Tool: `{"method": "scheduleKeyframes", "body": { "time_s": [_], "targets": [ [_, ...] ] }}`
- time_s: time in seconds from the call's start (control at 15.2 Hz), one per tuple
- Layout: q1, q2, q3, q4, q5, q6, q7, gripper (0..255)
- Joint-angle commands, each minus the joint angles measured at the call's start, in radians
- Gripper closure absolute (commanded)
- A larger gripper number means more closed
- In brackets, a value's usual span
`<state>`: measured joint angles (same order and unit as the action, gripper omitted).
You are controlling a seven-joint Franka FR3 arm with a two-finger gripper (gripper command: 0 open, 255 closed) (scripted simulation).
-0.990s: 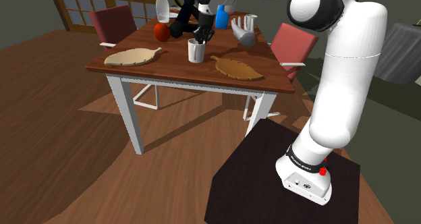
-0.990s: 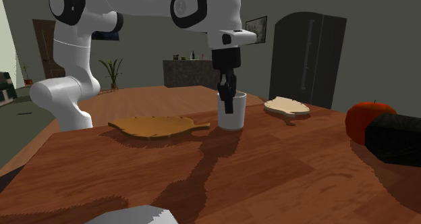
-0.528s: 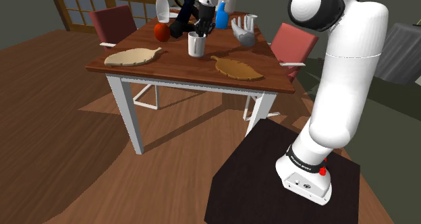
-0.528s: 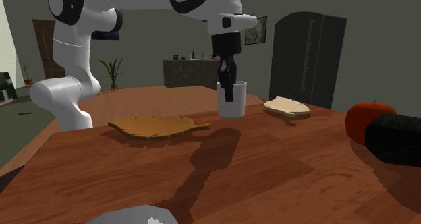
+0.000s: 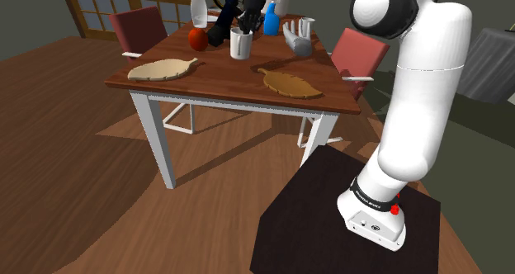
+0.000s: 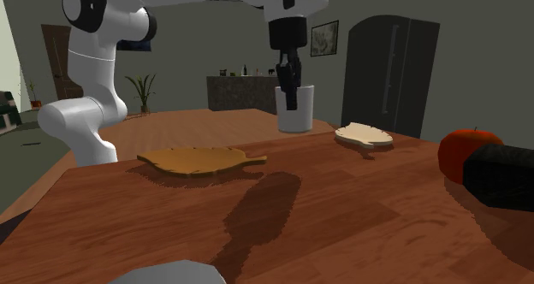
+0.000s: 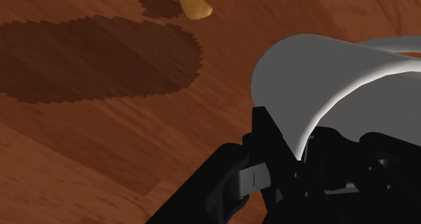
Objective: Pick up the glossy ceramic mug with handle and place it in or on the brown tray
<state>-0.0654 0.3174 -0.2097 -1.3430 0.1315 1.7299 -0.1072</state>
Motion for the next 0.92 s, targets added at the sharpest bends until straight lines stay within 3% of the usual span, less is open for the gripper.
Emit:
{"method": "scheduleKeyframes", "body": {
  "time_s": [0.0, 0.2, 0.46, 0.86],
  "targets": [
    [-0.002, 0.005, 0.000, 0.035, 0.001, -0.030, 0.002, 255],
    [-0.005, 0.013, -0.001, 0.077, 0.002, -0.064, 0.004, 255],
    [-0.003, -0.163, -0.016, -0.151, -0.029, -0.011, -0.023, 255],
    [-0.019, -0.390, -0.036, -0.404, -0.078, 0.018, -0.060, 255]
  ]
}}
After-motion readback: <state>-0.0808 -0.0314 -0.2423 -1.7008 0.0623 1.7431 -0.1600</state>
